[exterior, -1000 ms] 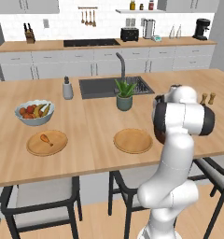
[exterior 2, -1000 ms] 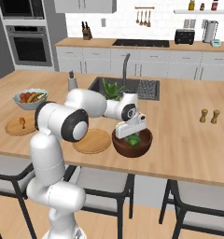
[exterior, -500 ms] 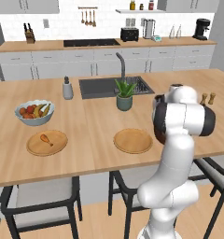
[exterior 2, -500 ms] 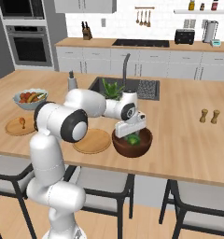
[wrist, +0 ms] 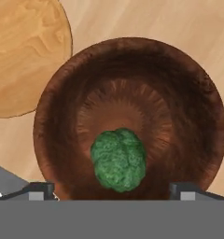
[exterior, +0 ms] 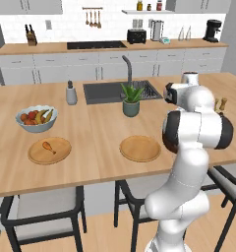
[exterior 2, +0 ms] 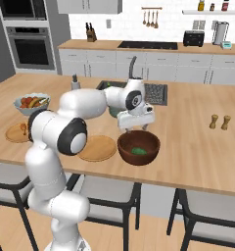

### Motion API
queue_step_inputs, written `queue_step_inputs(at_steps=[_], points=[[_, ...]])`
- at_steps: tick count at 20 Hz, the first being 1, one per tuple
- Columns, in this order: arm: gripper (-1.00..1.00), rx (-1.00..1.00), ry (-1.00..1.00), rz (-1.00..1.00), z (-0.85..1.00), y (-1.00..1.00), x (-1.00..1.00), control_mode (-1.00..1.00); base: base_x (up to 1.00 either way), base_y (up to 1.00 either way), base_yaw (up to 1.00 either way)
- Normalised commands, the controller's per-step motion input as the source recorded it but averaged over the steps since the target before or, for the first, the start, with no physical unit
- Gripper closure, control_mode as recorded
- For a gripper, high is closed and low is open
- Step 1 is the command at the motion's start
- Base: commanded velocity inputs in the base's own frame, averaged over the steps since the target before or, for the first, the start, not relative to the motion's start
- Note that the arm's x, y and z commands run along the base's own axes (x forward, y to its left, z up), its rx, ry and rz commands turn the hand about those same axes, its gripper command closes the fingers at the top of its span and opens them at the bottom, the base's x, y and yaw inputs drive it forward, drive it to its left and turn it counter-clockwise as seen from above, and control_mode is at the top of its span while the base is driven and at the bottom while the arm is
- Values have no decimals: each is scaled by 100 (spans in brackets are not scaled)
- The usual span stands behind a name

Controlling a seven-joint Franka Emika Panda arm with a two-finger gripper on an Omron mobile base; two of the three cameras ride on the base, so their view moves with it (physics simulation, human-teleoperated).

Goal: Pick the chicken drumstick and broccoli from their plates and place them in the bowl. Then put the bowl in the fridge.

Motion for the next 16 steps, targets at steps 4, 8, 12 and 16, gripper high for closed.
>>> queue_step_inputs(at_steps=[4, 8, 12, 16], points=[[-100, 0, -4, -57, 53, 83, -76, -100, 0, 0, 0], [-100, 4, -3, -61, 20, 67, -76, -100, 0, 0, 0], [-100, 0, -5, -57, 0, 78, -66, -100, 0, 0, 0], [-100, -8, -24, -35, 2, 90, -42, -100, 0, 0, 0]])
